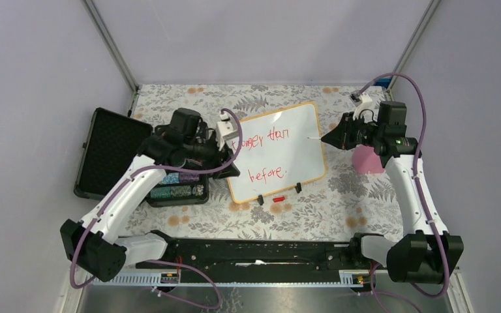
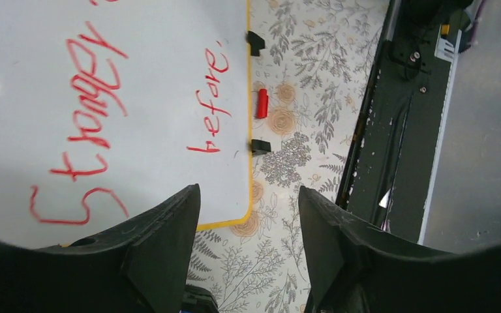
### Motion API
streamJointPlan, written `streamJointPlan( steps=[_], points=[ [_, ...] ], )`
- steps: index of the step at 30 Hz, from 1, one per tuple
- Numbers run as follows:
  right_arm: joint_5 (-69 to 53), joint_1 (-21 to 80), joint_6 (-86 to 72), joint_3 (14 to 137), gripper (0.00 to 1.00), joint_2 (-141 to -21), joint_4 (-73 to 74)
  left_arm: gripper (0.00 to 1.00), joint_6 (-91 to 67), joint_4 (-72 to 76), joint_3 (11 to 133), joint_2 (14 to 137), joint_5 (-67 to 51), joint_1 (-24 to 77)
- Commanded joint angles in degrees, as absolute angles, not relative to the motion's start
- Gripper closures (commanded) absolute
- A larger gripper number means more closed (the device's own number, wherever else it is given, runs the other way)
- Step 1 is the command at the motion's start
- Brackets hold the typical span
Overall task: Write a sentence on the whiteboard
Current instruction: Close the whiteboard marker at the center of the board.
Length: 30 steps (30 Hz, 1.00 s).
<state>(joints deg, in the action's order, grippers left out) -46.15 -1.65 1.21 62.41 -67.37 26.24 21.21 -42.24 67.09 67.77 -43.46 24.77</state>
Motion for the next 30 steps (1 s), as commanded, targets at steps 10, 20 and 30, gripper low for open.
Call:
streamJointPlan(
  steps=[10,20,30],
  points=[
    [-44.4,-6.6,-3.2,64.2,1.0,-68.9,22.2,0.41,25.9,-40.0,73.6,81.9,-24.3,52.4],
    [-44.2,-9.1,-4.8,65.7,1.0,-72.3,20.2,0.45,26.4,-28.4,73.3,93.8,-20.1,61.2],
    [-44.6,-10.7,-4.9,64.8,1.0,-70.9,18.8,0.52,26.3,-24.8,72.1,100.5,-11.7,62.2]
  ],
)
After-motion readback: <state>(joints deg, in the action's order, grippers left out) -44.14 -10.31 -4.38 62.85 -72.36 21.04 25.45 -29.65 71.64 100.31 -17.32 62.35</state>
